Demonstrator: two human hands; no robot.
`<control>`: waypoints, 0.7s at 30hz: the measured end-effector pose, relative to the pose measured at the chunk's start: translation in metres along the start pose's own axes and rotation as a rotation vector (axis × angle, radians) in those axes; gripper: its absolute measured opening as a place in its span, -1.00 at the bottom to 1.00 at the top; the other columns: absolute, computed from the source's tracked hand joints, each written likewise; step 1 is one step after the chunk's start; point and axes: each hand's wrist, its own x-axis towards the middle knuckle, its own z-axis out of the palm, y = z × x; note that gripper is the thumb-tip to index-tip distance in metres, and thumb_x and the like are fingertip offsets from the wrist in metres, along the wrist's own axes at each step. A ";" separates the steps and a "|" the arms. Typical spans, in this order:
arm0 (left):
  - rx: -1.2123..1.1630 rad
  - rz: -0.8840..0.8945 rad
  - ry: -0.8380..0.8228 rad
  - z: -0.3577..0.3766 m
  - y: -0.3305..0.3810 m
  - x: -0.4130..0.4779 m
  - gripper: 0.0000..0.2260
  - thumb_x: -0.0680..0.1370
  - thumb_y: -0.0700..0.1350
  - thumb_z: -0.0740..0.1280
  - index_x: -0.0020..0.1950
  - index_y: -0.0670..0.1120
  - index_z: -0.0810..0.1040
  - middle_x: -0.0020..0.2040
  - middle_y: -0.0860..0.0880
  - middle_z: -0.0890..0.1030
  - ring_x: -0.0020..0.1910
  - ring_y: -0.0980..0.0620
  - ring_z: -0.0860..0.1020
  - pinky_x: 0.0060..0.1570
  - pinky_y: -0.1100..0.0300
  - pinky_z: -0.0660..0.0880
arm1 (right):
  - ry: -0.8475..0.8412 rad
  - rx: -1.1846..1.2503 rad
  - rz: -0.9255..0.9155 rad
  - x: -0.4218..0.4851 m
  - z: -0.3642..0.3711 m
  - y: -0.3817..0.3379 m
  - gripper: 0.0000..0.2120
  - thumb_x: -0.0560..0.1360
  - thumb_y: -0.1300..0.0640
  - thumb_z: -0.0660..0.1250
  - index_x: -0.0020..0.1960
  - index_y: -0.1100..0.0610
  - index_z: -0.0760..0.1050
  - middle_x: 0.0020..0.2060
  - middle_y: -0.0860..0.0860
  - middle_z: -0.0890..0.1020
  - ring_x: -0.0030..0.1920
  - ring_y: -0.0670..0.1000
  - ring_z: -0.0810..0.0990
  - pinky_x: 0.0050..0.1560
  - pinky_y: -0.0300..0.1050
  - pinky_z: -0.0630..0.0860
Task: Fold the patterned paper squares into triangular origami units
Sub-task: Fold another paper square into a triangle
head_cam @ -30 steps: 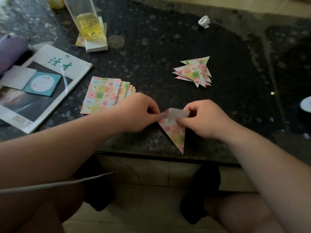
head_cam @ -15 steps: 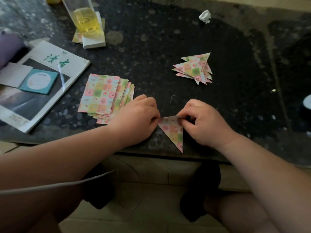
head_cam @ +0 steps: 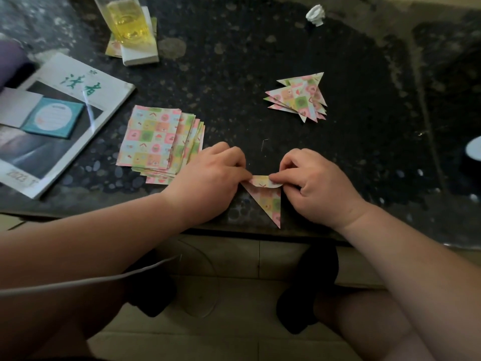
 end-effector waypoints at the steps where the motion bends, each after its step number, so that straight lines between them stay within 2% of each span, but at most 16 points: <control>1: 0.006 0.011 -0.005 0.000 0.000 0.000 -0.81 0.53 -0.28 0.42 0.09 -0.09 0.73 0.01 -0.06 0.58 -0.05 -0.11 0.48 -0.08 -0.04 0.55 | 0.002 -0.010 -0.004 -0.001 0.001 0.000 -0.78 0.54 0.23 0.40 0.14 0.10 0.73 -0.06 -0.01 0.59 -0.05 0.05 0.52 -0.19 0.10 0.58; 7: 0.034 0.062 -0.034 0.003 -0.005 -0.007 -0.77 0.54 -0.24 0.42 0.18 -0.07 0.70 0.14 -0.09 0.57 0.05 -0.06 0.37 0.04 -0.08 0.55 | 0.007 -0.001 -0.036 -0.008 0.004 0.002 -0.63 0.59 0.03 0.17 0.18 0.06 0.71 0.00 0.01 0.59 -0.04 0.06 0.49 -0.19 0.11 0.56; 13: 0.054 0.125 -0.069 0.003 0.001 -0.012 -0.79 0.58 -0.24 0.37 0.19 -0.12 0.67 0.20 -0.10 0.59 0.10 -0.08 0.48 0.12 0.05 0.52 | 0.016 -0.026 -0.065 -0.011 0.007 0.005 -0.69 0.61 0.05 0.23 0.18 0.05 0.72 0.04 0.03 0.61 -0.04 0.08 0.49 -0.26 0.12 0.54; 17: 0.097 0.130 -0.145 0.005 0.013 -0.021 -0.69 0.58 -0.23 0.31 0.31 -0.19 0.60 0.33 -0.13 0.54 0.22 -0.14 0.51 0.24 -0.06 0.54 | 0.023 -0.026 -0.065 -0.012 0.008 0.006 -0.72 0.62 0.06 0.27 0.17 0.03 0.72 0.04 0.02 0.60 -0.04 0.09 0.48 -0.26 0.13 0.54; 21: 0.161 0.076 -0.205 0.002 0.026 -0.029 -0.61 0.64 -0.07 0.18 0.42 -0.18 0.52 0.44 -0.15 0.47 0.37 -0.16 0.45 0.33 -0.09 0.48 | 0.009 -0.021 -0.063 -0.012 0.006 0.006 -0.69 0.62 0.04 0.23 0.16 0.03 0.73 0.05 0.02 0.60 -0.02 0.08 0.48 -0.24 0.14 0.55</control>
